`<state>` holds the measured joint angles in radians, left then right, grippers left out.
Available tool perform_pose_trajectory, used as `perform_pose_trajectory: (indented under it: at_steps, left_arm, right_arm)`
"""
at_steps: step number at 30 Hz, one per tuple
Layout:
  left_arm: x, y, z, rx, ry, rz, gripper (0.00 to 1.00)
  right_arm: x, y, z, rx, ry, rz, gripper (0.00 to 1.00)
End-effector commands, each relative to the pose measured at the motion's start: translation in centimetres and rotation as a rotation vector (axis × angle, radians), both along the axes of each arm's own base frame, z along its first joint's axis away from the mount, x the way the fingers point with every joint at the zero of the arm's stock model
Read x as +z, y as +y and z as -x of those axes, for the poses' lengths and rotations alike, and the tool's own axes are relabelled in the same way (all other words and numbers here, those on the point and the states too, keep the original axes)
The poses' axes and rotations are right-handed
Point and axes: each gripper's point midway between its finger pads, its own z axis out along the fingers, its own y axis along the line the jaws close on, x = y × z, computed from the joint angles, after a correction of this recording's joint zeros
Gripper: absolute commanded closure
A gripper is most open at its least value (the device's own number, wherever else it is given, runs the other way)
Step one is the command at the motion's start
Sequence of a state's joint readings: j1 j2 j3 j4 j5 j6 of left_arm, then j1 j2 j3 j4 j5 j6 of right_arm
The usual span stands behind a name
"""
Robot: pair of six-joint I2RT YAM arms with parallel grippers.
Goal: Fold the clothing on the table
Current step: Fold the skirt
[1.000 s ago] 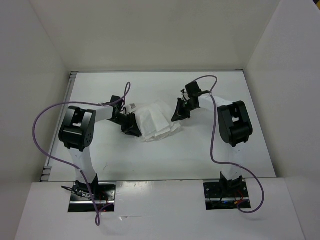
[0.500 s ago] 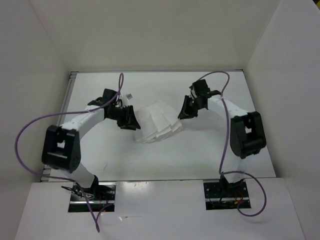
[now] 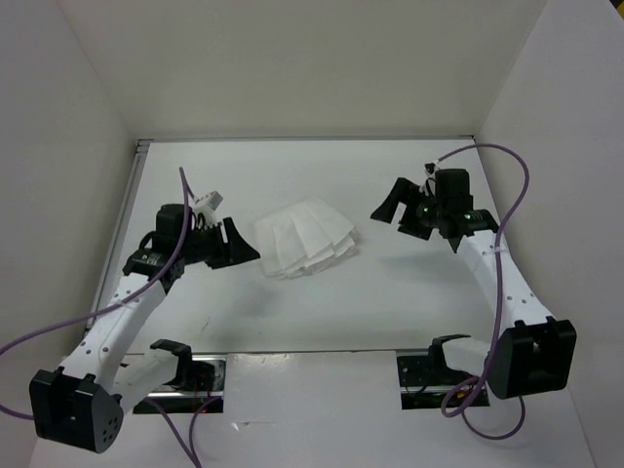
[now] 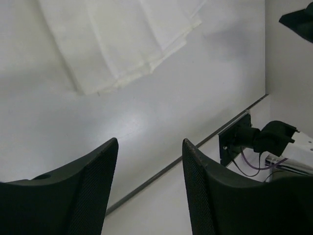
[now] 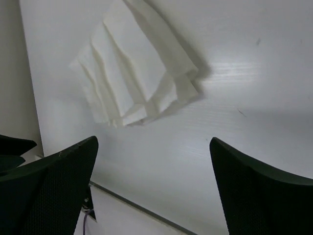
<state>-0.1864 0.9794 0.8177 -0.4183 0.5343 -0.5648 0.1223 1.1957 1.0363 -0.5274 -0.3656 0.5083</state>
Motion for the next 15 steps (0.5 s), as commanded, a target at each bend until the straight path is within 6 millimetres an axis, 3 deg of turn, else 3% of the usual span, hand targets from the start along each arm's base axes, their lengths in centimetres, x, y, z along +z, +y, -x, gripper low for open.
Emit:
perform_pose_trajectory:
  at_steps: [1,4,5,15]
  left_arm:
    - [0.9,0.4,0.8,0.103,-0.016,0.077,0.37]
    - [2.1,0.9,1.1,0.147,-0.074,0.098,0.36]
    - [1.3,1.0,1.4,0.155,-0.049,0.104,0.35]
    - [0.7,0.6,1.7,0.150,-0.011,0.130,0.34]
  right_arm:
    - [-1.8,-1.5,1.8,0.006,0.051,0.006,0.00]
    - [-3.0,-2.2,2.7,0.005,0.082,-0.032,0.00]
    - [-3.2,-2.4,3.1,0.004,0.087,-0.043,0.00]
    - [-4.2,-2.9,3.1,0.017,0.109,-0.067,0.00]
